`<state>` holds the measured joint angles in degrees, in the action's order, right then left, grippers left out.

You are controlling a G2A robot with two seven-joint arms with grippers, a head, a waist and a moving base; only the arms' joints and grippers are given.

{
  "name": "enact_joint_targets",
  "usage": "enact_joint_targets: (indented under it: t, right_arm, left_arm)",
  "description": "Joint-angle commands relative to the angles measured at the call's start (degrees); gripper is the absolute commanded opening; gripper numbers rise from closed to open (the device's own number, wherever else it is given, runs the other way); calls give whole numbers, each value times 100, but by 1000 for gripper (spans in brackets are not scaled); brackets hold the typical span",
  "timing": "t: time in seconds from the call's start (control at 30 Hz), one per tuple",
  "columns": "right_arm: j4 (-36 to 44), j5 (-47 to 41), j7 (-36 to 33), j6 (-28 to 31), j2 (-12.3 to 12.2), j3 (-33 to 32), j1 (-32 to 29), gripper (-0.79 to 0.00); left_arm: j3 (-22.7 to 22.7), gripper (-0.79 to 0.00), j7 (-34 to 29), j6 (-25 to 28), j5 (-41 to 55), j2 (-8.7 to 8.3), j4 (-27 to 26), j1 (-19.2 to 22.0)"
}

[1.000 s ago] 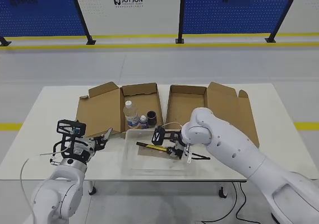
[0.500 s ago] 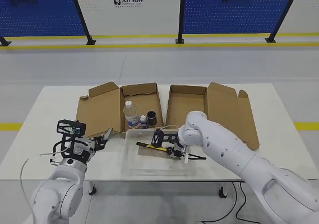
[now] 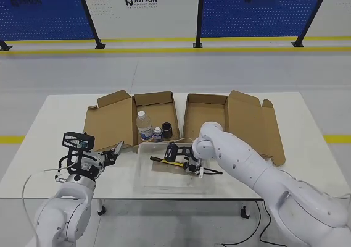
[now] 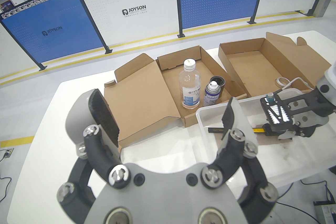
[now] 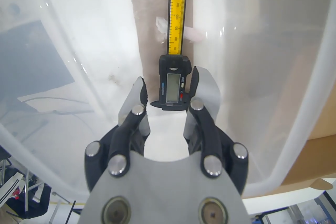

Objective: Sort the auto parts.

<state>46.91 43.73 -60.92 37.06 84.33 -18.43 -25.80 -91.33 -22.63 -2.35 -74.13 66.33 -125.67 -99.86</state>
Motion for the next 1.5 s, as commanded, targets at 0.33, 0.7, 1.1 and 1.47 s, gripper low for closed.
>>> enact_joint_targets:
  t: [0.33,0.7,1.1,1.47]
  right_arm:
    - [-493,-133,-7,283,334,125,52,-459]
    - [-696,-529,15,518,435,-14,112,-446]
    - [-848,-268,-32,367,625,127,112,-453]
    - [-1177,-176,-52,265,850,202,143,-462]
  left_arm:
    - [0,0,0,0,0,0,0,0]
    - [0,0,0,0,0,0,0,0]
    - [0,0,0,0,0,0,0,0]
    - [0,0,0,0,0,0,0,0]
